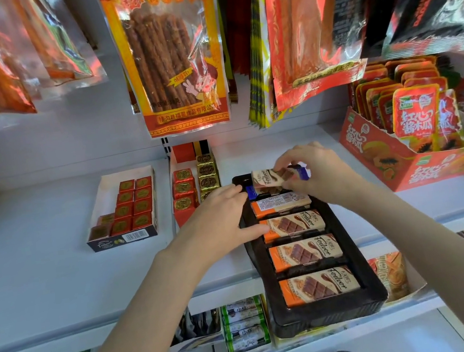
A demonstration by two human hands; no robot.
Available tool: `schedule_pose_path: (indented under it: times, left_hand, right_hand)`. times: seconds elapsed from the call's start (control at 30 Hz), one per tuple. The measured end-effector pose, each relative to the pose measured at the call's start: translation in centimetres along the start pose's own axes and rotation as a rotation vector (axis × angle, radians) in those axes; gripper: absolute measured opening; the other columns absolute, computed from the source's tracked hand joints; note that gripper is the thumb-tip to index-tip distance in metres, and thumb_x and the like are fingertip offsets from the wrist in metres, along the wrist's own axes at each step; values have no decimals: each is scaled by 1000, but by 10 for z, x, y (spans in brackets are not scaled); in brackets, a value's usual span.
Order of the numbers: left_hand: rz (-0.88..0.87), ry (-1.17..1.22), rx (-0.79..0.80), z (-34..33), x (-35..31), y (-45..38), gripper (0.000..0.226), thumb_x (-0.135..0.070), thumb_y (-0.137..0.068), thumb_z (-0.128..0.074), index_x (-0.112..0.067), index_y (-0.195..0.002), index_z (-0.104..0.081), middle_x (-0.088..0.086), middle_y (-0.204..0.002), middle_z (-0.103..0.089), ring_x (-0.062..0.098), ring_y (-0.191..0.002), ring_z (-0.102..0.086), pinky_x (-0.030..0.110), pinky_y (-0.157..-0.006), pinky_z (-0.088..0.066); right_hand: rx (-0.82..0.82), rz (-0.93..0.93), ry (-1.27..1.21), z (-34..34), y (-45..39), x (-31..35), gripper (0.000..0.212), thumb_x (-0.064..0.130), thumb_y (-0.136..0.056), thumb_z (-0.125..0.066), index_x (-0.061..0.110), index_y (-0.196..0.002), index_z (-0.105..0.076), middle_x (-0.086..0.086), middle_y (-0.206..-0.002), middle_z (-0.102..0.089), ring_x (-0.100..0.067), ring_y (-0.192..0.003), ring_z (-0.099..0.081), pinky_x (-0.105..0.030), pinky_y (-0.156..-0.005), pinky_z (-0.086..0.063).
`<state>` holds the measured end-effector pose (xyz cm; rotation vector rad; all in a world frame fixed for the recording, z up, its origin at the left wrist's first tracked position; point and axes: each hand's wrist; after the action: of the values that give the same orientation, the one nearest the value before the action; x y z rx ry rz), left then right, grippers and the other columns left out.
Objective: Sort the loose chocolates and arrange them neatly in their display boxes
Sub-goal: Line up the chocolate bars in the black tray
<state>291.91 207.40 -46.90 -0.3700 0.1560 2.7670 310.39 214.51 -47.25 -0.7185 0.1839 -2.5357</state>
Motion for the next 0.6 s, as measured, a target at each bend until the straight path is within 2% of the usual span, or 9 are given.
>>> schedule_pose_path:
  times: [0.1,0.17,0.23,0.3,0.37,0.4,0.47,0.53,0.6]
  left_hand:
    - [-3,-1,-8,-3,2,1,71,-52,-86,-47,-14,-142,-27,1,-154,-19,12,-142,-13,22,-112,-8]
    - [-13,-5,-24,-4,3,1,69,-51,-87,-47,-14,-141,-29,2,-153,-22,13,-141,-14,21,-110,-8]
    - [-18,-9,-48,-5,4,0,68,-51,-87,-47,-14,-141,-30,2,-152,-22,14,-141,-14,22,-111,-9]
    - [-25,14,-97,-8,5,-1,62,-47,-88,-48,-17,-140,-34,0,-151,-25,15,-139,-18,26,-112,-12]
    - [-45,54,-162,-9,6,-3,47,-41,-91,-48,-20,-133,-46,-3,-142,-38,15,-130,-30,28,-109,-17]
    - [-48,57,-180,-10,5,-5,41,-38,-91,-47,-21,-128,-51,-4,-136,-45,15,-124,-35,29,-107,-19]
    - [-28,27,-177,-10,3,-9,36,-38,-91,-48,-23,-123,-56,-6,-126,-51,16,-117,-39,31,-105,-20]
    - [3,-3,-180,-11,2,-14,34,-39,-89,-50,-24,-119,-58,-7,-122,-53,17,-115,-41,32,-105,-20]
    - [30,-11,-198,-12,1,-19,31,-40,-87,-53,-26,-114,-60,-8,-119,-55,19,-113,-43,35,-104,-22]
  right_hand:
    - [41,49,118,-8,-6,5,37,13,-77,-68,15,-113,-57,-2,-105,-55,-22,-100,-43,-22,-71,-25]
    - [49,42,103,-10,-9,7,39,13,-76,-69,13,-113,-57,-4,-101,-53,-20,-91,-47,-20,-68,-26]
    - [-25,-31,-22,-9,-10,8,33,13,-74,-70,11,-106,-60,-4,-94,-54,-20,-80,-50,-24,-62,-32]
    - [-100,-134,-207,-2,-9,8,17,10,-77,-66,12,-94,-63,-9,-89,-61,-25,-79,-57,-29,-66,-43]
    - [-102,-234,-393,4,-5,6,8,12,-83,-61,7,-89,-64,-12,-88,-66,-24,-81,-60,-35,-72,-48]
    - [-94,-271,-444,6,-2,6,12,14,-86,-59,4,-89,-64,-15,-87,-66,-24,-80,-60,-35,-71,-47]
    - [-80,-259,-393,9,2,2,14,12,-89,-52,3,-85,-61,-17,-81,-64,-24,-77,-56,-35,-72,-43]
    - [-13,-166,-234,14,7,0,16,6,-90,-46,11,-84,-59,-6,-75,-61,-26,-73,-56,-34,-74,-43]
    - [121,-77,-80,18,11,-2,14,9,-89,-50,10,-95,-62,-7,-84,-59,-29,-76,-56,-31,-70,-41]
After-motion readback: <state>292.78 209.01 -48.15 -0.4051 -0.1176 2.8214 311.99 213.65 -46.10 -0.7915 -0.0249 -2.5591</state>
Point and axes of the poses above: each hand's wrist, its own y-axis away from the middle knuckle, its own z-axis out of the back of the hand, x = y × z
